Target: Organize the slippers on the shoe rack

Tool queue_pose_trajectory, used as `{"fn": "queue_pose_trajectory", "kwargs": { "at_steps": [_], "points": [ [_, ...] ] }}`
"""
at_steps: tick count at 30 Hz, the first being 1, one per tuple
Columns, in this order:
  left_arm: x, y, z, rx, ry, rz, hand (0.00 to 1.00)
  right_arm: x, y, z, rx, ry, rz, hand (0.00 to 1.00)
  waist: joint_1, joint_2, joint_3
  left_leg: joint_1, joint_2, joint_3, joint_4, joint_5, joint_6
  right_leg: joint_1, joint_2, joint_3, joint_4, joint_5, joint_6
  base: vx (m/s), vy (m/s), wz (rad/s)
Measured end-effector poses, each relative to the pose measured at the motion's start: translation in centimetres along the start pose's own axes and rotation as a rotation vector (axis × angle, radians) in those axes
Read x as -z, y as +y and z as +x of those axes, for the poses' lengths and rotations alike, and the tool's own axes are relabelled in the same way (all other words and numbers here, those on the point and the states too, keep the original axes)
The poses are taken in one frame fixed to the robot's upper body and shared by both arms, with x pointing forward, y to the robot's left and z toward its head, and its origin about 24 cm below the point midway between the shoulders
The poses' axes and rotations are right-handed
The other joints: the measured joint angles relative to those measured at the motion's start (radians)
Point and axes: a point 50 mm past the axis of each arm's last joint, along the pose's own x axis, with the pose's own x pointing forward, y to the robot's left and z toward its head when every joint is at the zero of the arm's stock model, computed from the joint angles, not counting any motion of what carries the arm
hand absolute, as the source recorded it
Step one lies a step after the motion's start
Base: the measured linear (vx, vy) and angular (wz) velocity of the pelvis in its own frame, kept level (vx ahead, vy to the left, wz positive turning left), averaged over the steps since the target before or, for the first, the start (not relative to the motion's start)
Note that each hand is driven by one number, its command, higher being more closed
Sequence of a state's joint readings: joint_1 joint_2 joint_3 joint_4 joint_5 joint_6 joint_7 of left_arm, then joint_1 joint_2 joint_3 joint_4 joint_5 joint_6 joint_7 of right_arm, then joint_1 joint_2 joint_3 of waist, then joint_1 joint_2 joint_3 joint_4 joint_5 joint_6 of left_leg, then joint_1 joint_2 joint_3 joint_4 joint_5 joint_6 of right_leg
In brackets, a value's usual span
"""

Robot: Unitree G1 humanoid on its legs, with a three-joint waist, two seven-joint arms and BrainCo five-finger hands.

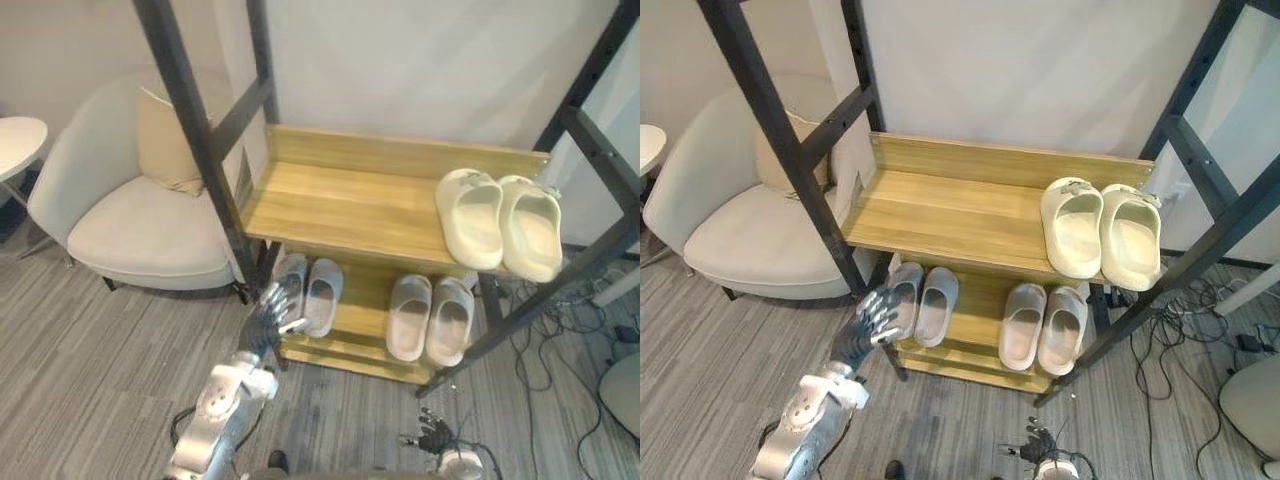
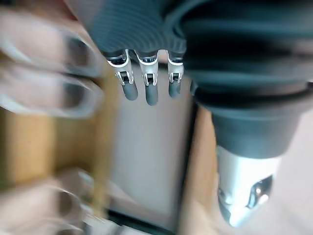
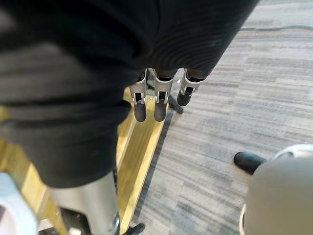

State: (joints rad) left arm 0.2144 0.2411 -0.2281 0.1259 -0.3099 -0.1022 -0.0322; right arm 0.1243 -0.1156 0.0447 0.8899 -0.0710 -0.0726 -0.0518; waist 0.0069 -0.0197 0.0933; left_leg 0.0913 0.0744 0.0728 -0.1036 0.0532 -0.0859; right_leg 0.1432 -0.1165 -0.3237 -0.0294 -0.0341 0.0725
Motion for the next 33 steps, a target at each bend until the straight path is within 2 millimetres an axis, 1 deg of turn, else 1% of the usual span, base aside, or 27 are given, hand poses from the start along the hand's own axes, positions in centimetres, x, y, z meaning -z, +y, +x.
{"fn": "queue_pose_trajectory", "kwargs": {
  "at_steps": [1, 2, 3, 5, 6, 8, 9, 10, 11, 12, 14, 18, 22, 26, 29, 32, 33],
  "points": [
    [1.0, 0.4, -0.1, -0.029, 0.04, 0.012, 0.0, -0.1, 0.1, 0.0, -0.003, -0.003, 0.0, 0.0, 0.002, -0.001, -0.001, 0.0, 0.0, 0.0, 0.0, 0.0, 0.0, -0.001, -0.001, 0.0, 0.003, -0.002, 0.0, -0.01, 0.003, 0.05],
    [2.4, 1.2, -0.3, -0.077, 0.099, 0.025, 0.0, -0.1, 0.1, 0.0, -0.004, -0.003, 0.0, 0.0, 0.002, -0.003, -0.002, 0.0, -0.002, -0.001, 0.0, 0.0, 0.0, -0.002, -0.003, -0.001, 0.007, -0.004, 0.001, -0.01, 0.004, 0.04],
    [2.9, 1.4, -0.5, -0.091, 0.122, 0.037, 0.0, -0.1, 0.1, 0.0, -0.004, -0.003, 0.0, 0.0, 0.002, -0.003, -0.003, -0.001, -0.002, -0.001, 0.0, 0.0, 0.0, -0.002, -0.003, -0.002, 0.007, -0.004, 0.002, -0.01, 0.006, 0.03],
    [5.6, 2.6, -1.4, -0.158, 0.243, 0.06, 0.0, -0.1, 0.1, 0.0, -0.004, -0.003, 0.0, 0.0, 0.002, -0.007, -0.005, -0.001, -0.005, -0.003, 0.0, 0.0, 0.0, -0.002, -0.005, -0.004, 0.006, -0.005, 0.003, 0.0, 0.0, 0.0],
    [6.0, 2.8, -1.6, -0.169, 0.262, 0.062, 0.0, -0.1, 0.1, 0.0, -0.004, -0.003, 0.0, 0.0, 0.003, -0.008, -0.005, -0.001, -0.005, -0.003, 0.0, 0.0, 0.0, -0.002, -0.005, -0.004, 0.006, -0.005, 0.003, 0.0, 0.0, 0.0],
    [8.5, 3.8, -2.7, -0.241, 0.383, 0.091, 0.0, -0.2, 0.1, 0.1, -0.004, -0.004, 0.001, 0.0, 0.004, -0.013, -0.008, -0.003, -0.006, -0.006, 0.0, 0.0, 0.001, -0.002, -0.006, -0.008, 0.006, -0.006, 0.005, 0.01, 0.0, 0.02],
    [8.9, 4.0, -3.0, -0.251, 0.405, 0.101, 0.0, -0.2, 0.2, 0.1, -0.004, -0.005, 0.001, 0.0, 0.003, -0.014, -0.009, -0.003, -0.006, -0.007, 0.0, 0.0, 0.0, -0.002, -0.006, -0.009, 0.006, -0.007, 0.005, 0.02, -0.003, 0.07],
    [10.0, 4.4, -3.6, -0.282, 0.463, 0.121, 0.0, -0.2, 0.3, 0.1, -0.003, -0.005, 0.002, 0.0, 0.002, -0.016, -0.01, -0.004, -0.006, -0.011, 0.0, 0.0, 0.0, -0.001, -0.006, -0.014, 0.006, -0.007, 0.005, 0.02, -0.006, 0.1],
    [10.6, 4.6, -4.1, -0.3, 0.5, 0.132, 0.0, -0.2, 0.3, 0.1, -0.001, -0.005, 0.001, 0.0, 0.002, -0.017, -0.009, -0.005, -0.007, -0.016, 0.0, 0.0, 0.0, 0.001, -0.006, -0.018, 0.007, -0.007, 0.005, 0.02, -0.006, 0.1],
    [10.8, 4.7, -4.3, -0.309, 0.513, 0.135, 0.0, -0.2, 0.3, 0.1, 0.0, -0.005, 0.002, 0.0, 0.002, -0.017, -0.009, -0.005, -0.007, -0.017, 0.0, 0.0, 0.0, 0.001, -0.006, -0.019, 0.007, -0.007, 0.006, 0.02, -0.003, 0.08],
    [12.0, 4.9, -5.2, -0.342, 0.578, 0.144, 0.0, -0.4, 0.3, 0.1, 0.001, -0.011, 0.001, 0.0, 0.002, -0.016, -0.008, -0.006, -0.008, -0.02, 0.0, 0.0, 0.0, 0.002, -0.007, -0.022, 0.007, -0.007, 0.006, 0.01, 0.0, 0.02],
    [12.8, 4.8, -5.8, -0.364, 0.629, 0.147, 0.0, -0.5, 0.6, 0.1, 0.007, -0.02, 0.008, 0.0, 0.003, -0.012, -0.007, -0.005, -0.007, -0.02, 0.0, 0.0, 0.001, 0.002, -0.007, -0.021, 0.009, -0.007, 0.006, 0.0, 0.0, 0.0],
    [13.0, 4.7, -5.9, -0.386, 0.637, 0.146, 0.0, -0.2, 1.1, 0.2, 0.005, -0.002, 0.016, 0.0, 0.003, -0.01, -0.005, -0.005, -0.008, -0.024, -0.001, 0.0, 0.001, 0.002, -0.008, -0.023, 0.011, -0.009, 0.007, 0.0, 0.0, 0.0],
    [13.3, 4.3, -5.8, -0.397, 0.651, 0.135, 0.0, -0.3, 1.1, 0.2, 0.01, -0.004, 0.015, 0.0, 0.004, -0.007, -0.003, -0.007, -0.012, -0.035, -0.001, 0.001, 0.002, 0.002, -0.012, -0.032, 0.02, -0.019, 0.01, 0.0, -0.002, 0.1],
    [13.5, 3.9, -5.6, -0.387, 0.656, 0.133, 0.0, -0.5, 1.1, 0.3, 0.01, -0.01, 0.014, 0.0, 0.004, -0.006, 0.0, -0.025, -0.017, -0.063, 0.0, 0.005, 0.004, -0.001, -0.015, -0.058, 0.026, -0.026, 0.012, 0.01, -0.013, 0.29],
    [13.5, 3.5, -5.4, -0.383, 0.651, 0.12, 0.0, -1.1, 1.2, 0.5, 0.013, -0.026, 0.005, 0.0, 0.005, -0.002, 0.006, -0.064, -0.03, -0.115, 0.001, 0.018, 0.007, -0.006, -0.022, -0.12, 0.027, -0.032, 0.017, 0.02, -0.017, 0.51],
    [13.4, 3.4, -5.3, -0.381, 0.648, 0.119, 0.0, -1.3, 1.2, 0.5, 0.013, -0.031, 0.005, 0.0, 0.006, -0.001, 0.008, -0.074, -0.031, -0.112, 0.003, 0.02, 0.008, -0.009, -0.025, -0.132, 0.027, -0.034, 0.019, 0.01, 0.02, 0.62]
  ]
}}
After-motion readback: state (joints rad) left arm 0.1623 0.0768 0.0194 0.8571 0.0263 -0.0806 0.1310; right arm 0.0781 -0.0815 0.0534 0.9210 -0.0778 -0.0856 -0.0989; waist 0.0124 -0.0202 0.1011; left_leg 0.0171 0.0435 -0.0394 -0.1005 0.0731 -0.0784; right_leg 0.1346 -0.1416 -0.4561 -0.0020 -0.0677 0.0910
